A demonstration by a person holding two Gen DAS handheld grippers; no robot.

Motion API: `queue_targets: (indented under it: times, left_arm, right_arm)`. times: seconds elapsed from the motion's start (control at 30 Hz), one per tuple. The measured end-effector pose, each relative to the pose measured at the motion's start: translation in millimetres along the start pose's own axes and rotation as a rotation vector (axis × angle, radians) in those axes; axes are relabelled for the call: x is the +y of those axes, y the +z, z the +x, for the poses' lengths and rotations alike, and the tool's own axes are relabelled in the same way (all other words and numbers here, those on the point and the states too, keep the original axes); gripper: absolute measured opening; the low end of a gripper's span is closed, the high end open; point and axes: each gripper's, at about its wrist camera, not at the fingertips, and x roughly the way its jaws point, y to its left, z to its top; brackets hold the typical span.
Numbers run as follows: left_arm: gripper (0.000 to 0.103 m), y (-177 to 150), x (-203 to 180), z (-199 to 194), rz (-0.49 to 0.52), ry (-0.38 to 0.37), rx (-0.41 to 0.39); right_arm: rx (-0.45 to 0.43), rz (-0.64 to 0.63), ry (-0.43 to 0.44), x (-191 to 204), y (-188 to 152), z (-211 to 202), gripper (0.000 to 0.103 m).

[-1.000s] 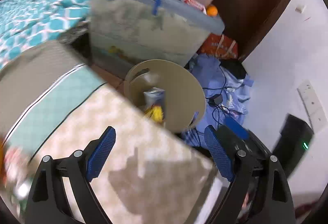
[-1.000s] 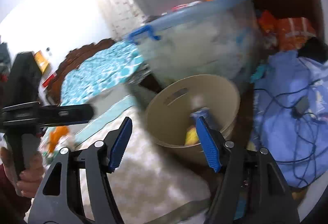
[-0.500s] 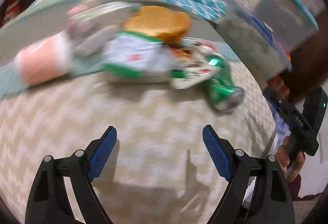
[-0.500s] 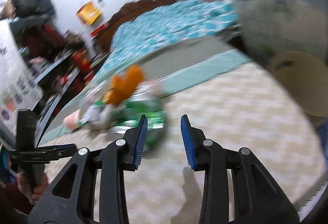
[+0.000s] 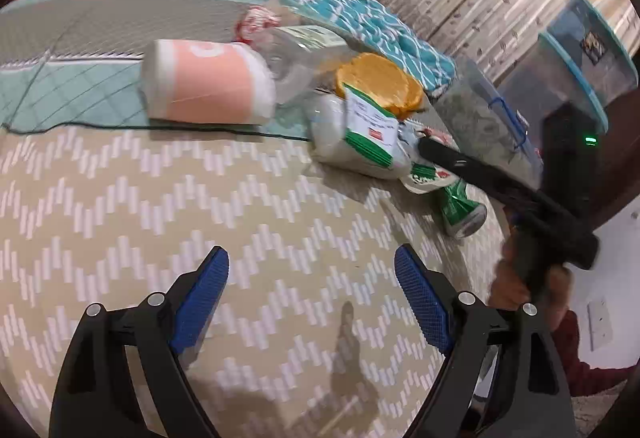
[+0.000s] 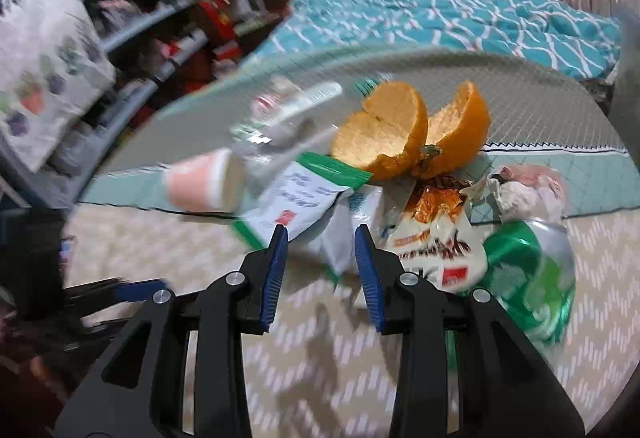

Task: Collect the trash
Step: 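Move both open tools back over the trash on the bed, then grasp the torn snack wrapper with the right tool while the left tool grasps the green-white packet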

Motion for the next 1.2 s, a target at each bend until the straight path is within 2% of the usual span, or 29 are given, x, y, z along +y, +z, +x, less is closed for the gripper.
queue_targets:
  times: [0.03, 0.2, 0.33, 0.4, 0.43, 0.47, 0.5, 0.6, 0.73, 0.83, 0.9, 1.0, 1.03, 1.07, 1.13, 1.2]
  left_arm:
    - [0.081, 0.0, 3.8, -2.6, -0.010, -0.004, -0.005]
    - [0.082, 2.2, 7.7, -9.3, -0.024, -0.023, -0.023]
    - [0.086, 4.6, -0.8, 0.2, -0.013, -0.062, 0.001]
    - [0.088, 5.9, -8.2, 9.5, 0.001, -0.060, 0.019]
    - [0.088, 5.9, -12.9, 14.2, 0.010, -0.056, 0.030]
    - [0.088, 4.5, -18.9, 19.5, 0.020, -0.058, 0.047]
    - [0.088, 3.2, -22.8, 22.5, 0.029, -0.055, 0.052]
    - [0.088, -2.5, -35.6, 26.7, 0.082, -0.031, 0.063]
    - [0.088, -10.2, -46.1, 31.5, 0.134, 0.053, 0.085]
    - [0.088, -15.2, -49.3, 28.7, 0.138, 0.084, 0.086]
    - [0.088, -21.0, -51.2, 25.8, 0.141, 0.110, 0.090]
    - [0.088, -30.4, -53.8, 21.3, 0.155, 0.141, 0.093]
    - [0.088, -33.3, -55.2, 20.3, 0.164, 0.155, 0.094]
    - [0.087, -36.3, -56.6, 19.6, 0.173, 0.167, 0.094]
    - [0.086, -39.3, -58.3, 19.1, 0.186, 0.184, 0.092]
    - [0.079, -41.5, -60.7, 18.9, 0.211, 0.214, 0.083]
  right_arm:
    - [0.023, 0.023, 0.040, 0.6, -4.5, 1.2, 0.016]
    - [0.041, -0.052, 0.173, 31.9, -55.4, -29.3, 0.015]
    - [0.068, -0.081, 0.169, 38.4, -93.6, -41.5, 0.020]
    - [0.046, -0.061, 0.143, 29.9, -98.1, -47.4, 0.036]
    - [0.022, -0.043, 0.134, 23.9, -97.0, -51.8, 0.062]
    - [-0.031, -0.004, 0.122, 12.7, -96.8, -62.0, 0.078]
    - [-0.051, 0.015, 0.117, 5.9, -96.3, -66.7, 0.078]
    - [-0.073, 0.085, 0.117, -19.9, -85.8, -73.6, 0.073]
    - [-0.030, 0.281, 0.207, -52.9, -62.8, -50.3, 0.058]
    - [-0.001, 0.359, 0.169, -54.6, -51.6, -27.4, 0.051]
    - [-0.016, 0.442, 0.138, -59.2, -47.4, -15.8, 0.051]
    - [-0.059, 0.575, 0.139, -69.9, -41.5, 3.0, 0.050]
    - [-0.076, 0.597, 0.135, -73.4, -38.1, 7.2, 0.044]
    - [-0.083, 0.601, 0.126, -75.4, -35.3, 10.6, 0.029]
    - [-0.105, 0.600, 0.122, -80.1, -33.9, 7.0, 0.013]
    - [-0.127, 0.572, 0.110, -79.4, -36.4, -5.5, 0.010]
